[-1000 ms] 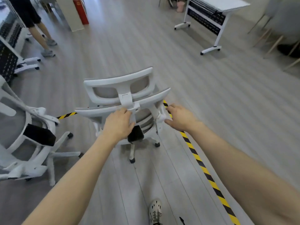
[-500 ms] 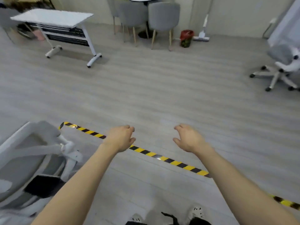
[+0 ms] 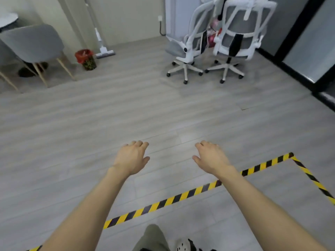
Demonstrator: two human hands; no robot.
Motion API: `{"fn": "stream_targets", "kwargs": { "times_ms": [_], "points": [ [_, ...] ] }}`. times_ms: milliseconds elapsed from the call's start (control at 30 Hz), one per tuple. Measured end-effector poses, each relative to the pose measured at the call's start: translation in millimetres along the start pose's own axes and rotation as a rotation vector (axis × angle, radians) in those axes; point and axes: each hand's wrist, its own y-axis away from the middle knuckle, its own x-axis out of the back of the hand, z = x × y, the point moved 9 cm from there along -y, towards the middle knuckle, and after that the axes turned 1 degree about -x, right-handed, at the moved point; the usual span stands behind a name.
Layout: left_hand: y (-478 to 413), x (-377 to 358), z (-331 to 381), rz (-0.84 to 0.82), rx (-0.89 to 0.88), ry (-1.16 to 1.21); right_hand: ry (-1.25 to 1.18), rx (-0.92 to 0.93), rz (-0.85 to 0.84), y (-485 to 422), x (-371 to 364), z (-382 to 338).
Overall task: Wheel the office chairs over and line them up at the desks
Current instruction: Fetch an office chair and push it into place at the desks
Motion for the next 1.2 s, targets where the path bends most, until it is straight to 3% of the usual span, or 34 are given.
{"fn": "stream_targets", "kwargs": {
  "times_ms": [267, 733, 1200],
  "points": [
    [-233, 59, 38, 0.077, -0.165, -0.060, -0.060, -0.148, 0.040, -150, 45, 113],
    [-644, 207, 99, 0.074, -0.385, -0.146, -0.116, -0.339, 0.057, -451, 165, 321],
    [-1030, 350, 106, 0.106, -0.177, -0.066, -0.115, -0.165, 0.066, -831, 282, 514]
  ]
}}
